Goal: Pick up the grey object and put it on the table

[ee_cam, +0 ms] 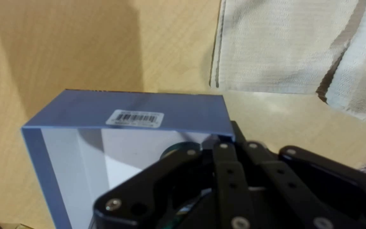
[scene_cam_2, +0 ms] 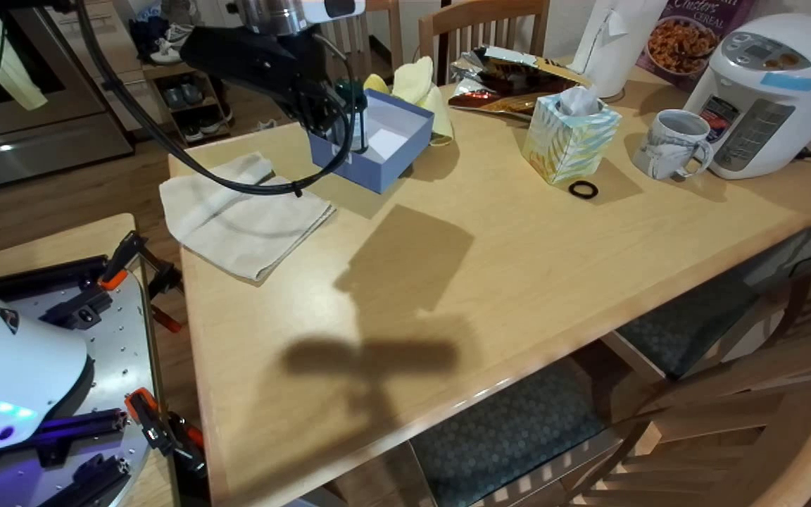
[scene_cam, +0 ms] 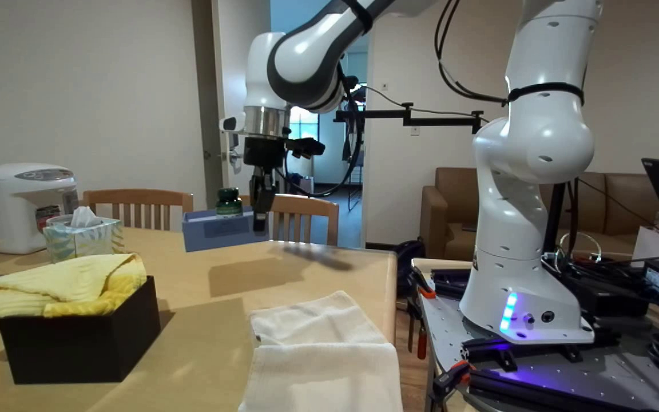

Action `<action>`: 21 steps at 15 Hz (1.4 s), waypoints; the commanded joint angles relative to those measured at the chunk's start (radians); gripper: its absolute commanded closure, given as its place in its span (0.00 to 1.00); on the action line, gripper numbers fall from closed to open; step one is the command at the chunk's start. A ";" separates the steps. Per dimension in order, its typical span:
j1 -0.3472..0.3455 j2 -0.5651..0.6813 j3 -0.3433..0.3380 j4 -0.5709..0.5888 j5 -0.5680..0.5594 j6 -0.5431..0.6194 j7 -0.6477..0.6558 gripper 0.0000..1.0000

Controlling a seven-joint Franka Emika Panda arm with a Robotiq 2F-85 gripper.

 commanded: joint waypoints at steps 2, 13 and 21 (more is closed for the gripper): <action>-0.022 -0.008 -0.014 -0.047 0.000 0.053 0.171 0.99; -0.029 0.267 0.067 -0.003 0.159 0.366 0.126 0.99; -0.133 0.362 0.203 0.028 0.378 0.364 0.113 0.99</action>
